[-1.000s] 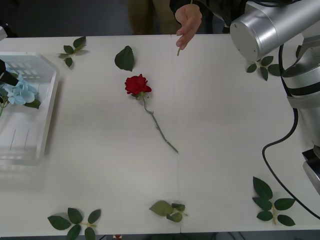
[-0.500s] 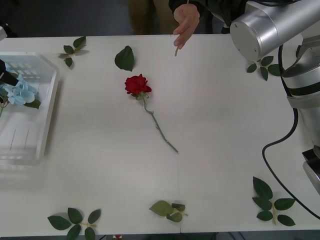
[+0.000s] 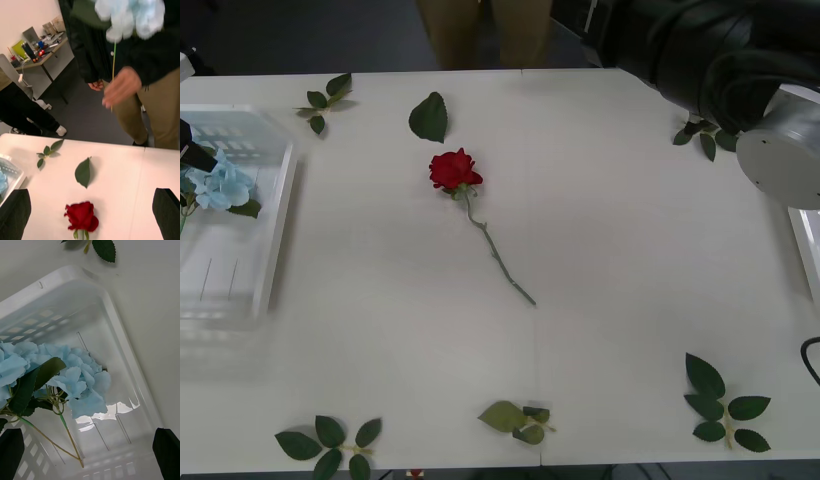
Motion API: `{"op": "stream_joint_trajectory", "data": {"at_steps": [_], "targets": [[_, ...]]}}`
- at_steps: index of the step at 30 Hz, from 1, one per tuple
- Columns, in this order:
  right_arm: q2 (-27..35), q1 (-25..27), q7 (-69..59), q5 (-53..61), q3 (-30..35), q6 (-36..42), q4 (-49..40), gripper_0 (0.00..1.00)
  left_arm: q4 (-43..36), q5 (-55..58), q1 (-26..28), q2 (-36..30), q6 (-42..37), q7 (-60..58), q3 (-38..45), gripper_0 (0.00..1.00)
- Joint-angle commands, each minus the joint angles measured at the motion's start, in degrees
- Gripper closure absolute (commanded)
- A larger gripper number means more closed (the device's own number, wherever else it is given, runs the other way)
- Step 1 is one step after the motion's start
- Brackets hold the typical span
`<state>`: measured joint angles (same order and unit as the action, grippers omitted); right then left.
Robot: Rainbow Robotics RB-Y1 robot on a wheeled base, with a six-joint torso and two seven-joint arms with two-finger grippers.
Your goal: Place the red flowers into the right box and the blue flowers into the left box. If a person shows an open palm, hand one flower to the person first, then continue sorting.
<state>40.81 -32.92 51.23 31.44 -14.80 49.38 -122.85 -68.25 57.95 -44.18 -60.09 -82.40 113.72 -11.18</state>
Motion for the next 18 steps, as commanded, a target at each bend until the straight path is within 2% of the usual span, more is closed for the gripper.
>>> {"op": "stream_joint_trajectory", "data": {"at_steps": [1,11,18], "targets": [[2.3,3.3,1.5,1.3,2.6,-0.9,-3.4,0.06,-1.0,-0.6,0.9,0.1,0.6,-2.5,1.1,0.00],[1.8,4.4,2.4,2.3,2.5,-0.9,-1.5,0.06,-1.0,-0.4,0.9,0.1,0.4,-2.5,1.1,0.00],[1.6,5.7,4.6,8.3,-0.3,-0.9,8.7,0.06,-1.0,0.0,0.9,0.3,0.4,-2.4,1.2,0.00]]}}
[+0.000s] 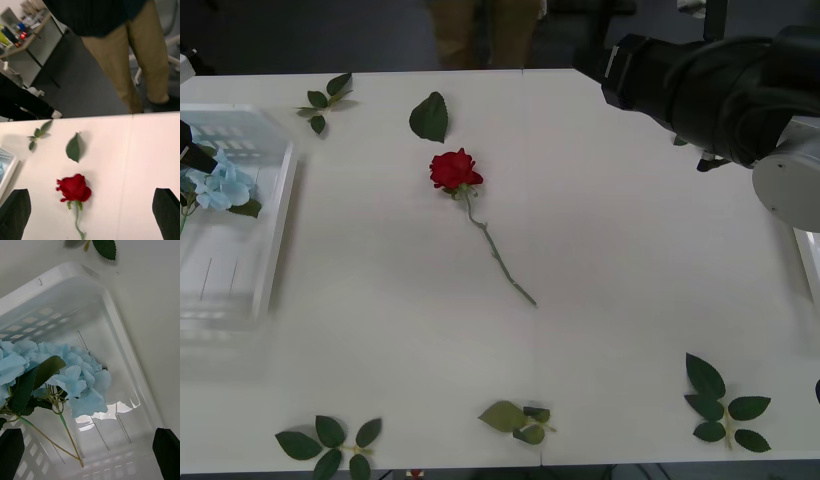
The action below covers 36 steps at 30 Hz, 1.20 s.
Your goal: Place the red flowers into the right box and the blue flowers into the left box. If a person shows an open palm, hand one flower to the person first, then continue sorting.
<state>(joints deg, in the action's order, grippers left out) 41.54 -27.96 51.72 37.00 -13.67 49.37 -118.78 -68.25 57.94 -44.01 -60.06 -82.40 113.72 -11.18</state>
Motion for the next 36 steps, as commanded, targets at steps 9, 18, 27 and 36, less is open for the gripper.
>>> {"op": "stream_joint_trajectory", "data": {"at_steps": [9,18,27,36], "targets": [[-4.1,0.5,25.8,19.4,-0.3,-1.3,21.8,0.06,-3.3,2.0,0.7,5.0,0.7,-0.2,1.2,0.00],[-12.4,-0.6,66.7,45.3,20.2,20.1,39.2,0.06,-4.3,5.8,0.7,16.1,4.1,5.8,1.2,0.00],[-13.2,-0.5,96.3,57.2,26.3,28.6,45.3,0.06,-4.3,-1.2,0.5,27.1,3.6,-6.2,-1.3,0.00],[-13.2,-0.5,103.3,63.0,27.0,28.0,45.3,0.06,-4.3,-6.8,-4.2,29.7,3.6,-29.8,-15.9,0.00]]}}
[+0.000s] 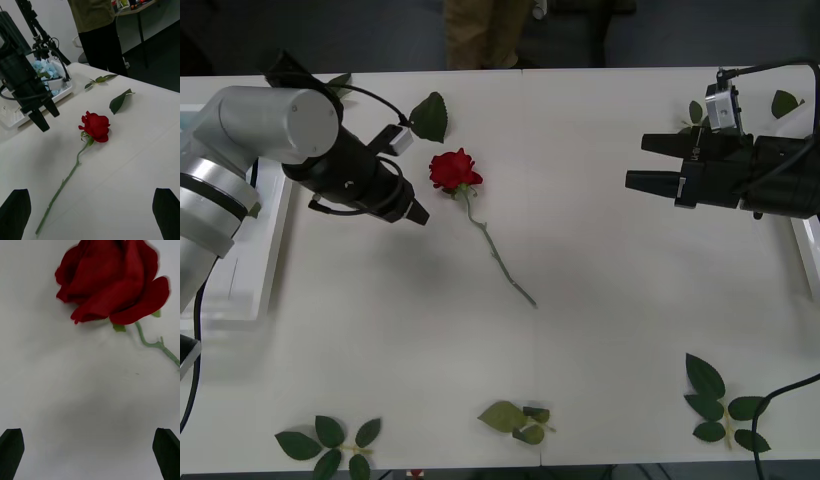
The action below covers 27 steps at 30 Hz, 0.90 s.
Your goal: Place the red flowers into the right box and the blue flowers into the left box. If a person shows an open palm, hand one flower to the person first, then continue sorting.
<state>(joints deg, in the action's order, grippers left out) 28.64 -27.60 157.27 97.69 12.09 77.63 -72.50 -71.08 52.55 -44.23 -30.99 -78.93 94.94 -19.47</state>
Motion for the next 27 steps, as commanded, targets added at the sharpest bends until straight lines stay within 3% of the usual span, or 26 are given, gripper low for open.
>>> {"op": "stream_joint_trajectory", "data": {"at_steps": [1,6,13,23,27], "targets": [[-0.3,-0.9,-2.3,2.3,1.3,-0.3,-1.0,0.06,-1.5,-1.4,-4.3,0.6,0.2,-12.7,-8.6,0.00],[-0.4,-0.2,-2.3,2.3,1.3,-0.7,-1.0,0.06,-1.8,-1.7,-7.3,1.3,0.2,-26.4,-15.3,0.00],[-0.4,-0.2,-2.3,2.9,1.3,-2.0,-1.0,0.06,-1.8,-2.7,-9.6,4.8,0.3,-42.5,-16.9,0.00],[-0.4,-0.2,-2.3,2.9,1.1,-3.8,-1.0,0.06,-0.3,-16.9,-9.8,12.4,0.5,-59.5,-19.6,0.00],[-0.5,-0.2,-2.3,2.9,1.1,-3.9,-1.0,0.06,2.5,-21.0,-9.8,14.0,4.5,-66.1,-23.4,0.00]]}}
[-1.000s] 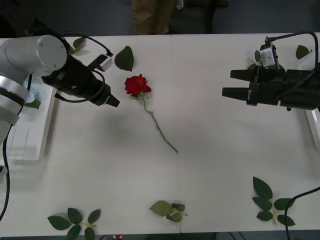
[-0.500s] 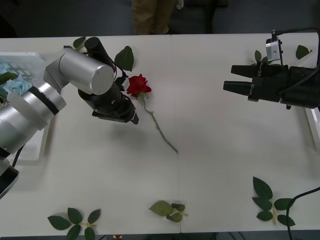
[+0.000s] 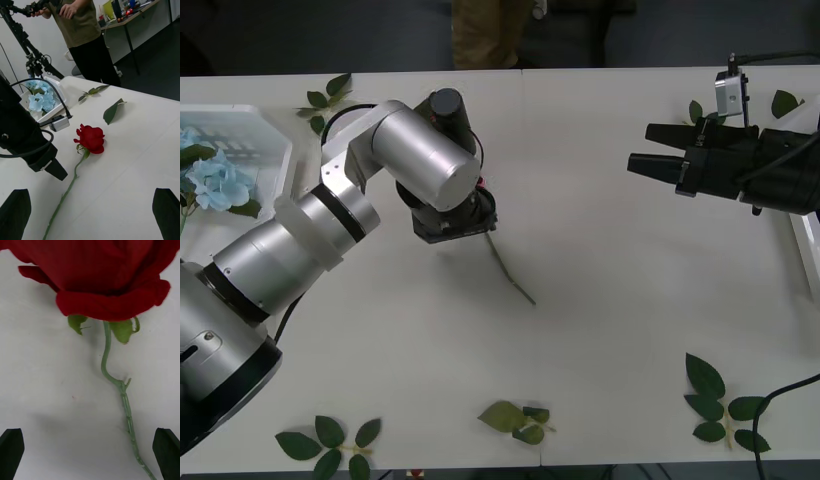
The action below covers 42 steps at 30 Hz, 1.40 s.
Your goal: Place the red flowers into the right box and the blue flowers into the left box. If a person shows an open palm, hand one flower to the person first, then continue sorting.
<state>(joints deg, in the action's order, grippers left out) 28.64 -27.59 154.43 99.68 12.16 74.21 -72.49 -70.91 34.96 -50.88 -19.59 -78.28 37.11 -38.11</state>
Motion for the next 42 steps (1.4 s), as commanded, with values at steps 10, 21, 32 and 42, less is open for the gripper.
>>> {"op": "stream_joint_trajectory", "data": {"at_steps": [10,21,32,42], "targets": [[-0.4,-0.3,0.6,1.0,1.0,-0.5,-1.0,0.06,14.5,-9.8,-3.9,7.3,10.9,-10.2,-5.6,0.00],[-1.0,0.3,0.6,0.9,0.8,-0.4,-0.5,0.06,16.5,-11.2,-3.8,6.6,12.1,-9.2,-5.5,1.00],[-0.3,-0.5,0.6,1.3,0.7,-0.6,-0.4,0.06,17.0,-11.3,-3.8,5.5,12.3,-7.1,-5.7,1.00],[-0.3,-0.5,0.6,1.2,0.7,-0.6,-0.4,0.06,17.0,-11.5,-3.8,5.2,12.3,-6.0,-5.7,1.00]]}}
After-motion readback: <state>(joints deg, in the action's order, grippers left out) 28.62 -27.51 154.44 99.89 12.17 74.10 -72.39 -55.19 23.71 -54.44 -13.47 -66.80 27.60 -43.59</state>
